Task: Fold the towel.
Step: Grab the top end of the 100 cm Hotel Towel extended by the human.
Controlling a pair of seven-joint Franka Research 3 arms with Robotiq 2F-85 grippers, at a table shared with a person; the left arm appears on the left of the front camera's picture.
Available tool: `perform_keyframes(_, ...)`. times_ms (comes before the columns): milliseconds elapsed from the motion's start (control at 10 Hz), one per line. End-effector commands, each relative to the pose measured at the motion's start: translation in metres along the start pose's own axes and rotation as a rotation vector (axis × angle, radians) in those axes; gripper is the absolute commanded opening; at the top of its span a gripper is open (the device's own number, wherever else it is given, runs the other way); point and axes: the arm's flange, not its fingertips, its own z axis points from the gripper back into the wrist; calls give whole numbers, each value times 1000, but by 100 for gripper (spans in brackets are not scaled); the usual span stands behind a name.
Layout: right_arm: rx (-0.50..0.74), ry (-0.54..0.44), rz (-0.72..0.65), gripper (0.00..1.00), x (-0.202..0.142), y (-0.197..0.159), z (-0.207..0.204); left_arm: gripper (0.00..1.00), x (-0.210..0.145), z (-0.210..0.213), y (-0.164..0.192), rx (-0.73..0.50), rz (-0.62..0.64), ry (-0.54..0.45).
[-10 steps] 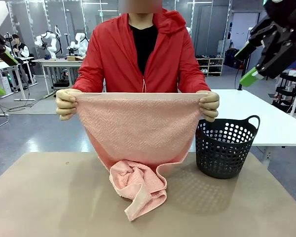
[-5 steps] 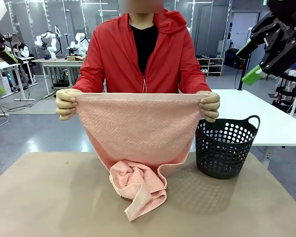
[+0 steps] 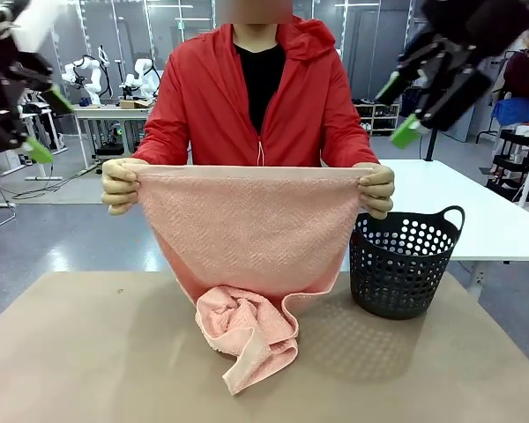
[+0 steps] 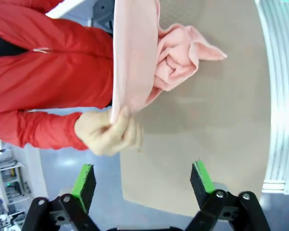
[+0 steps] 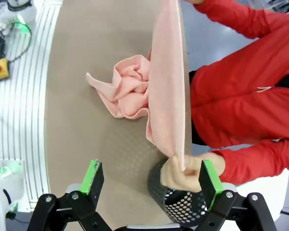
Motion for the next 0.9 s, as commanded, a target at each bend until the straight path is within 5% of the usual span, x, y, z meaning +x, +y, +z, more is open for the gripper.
perform_keyframes(0,29,87,31,100,15,-27,-14,100,32,-14,17,-51,13,49)
perform_keyframes(800,93,268,-36,100,6,-56,-103,100,78,-107,47,-133,19,150)
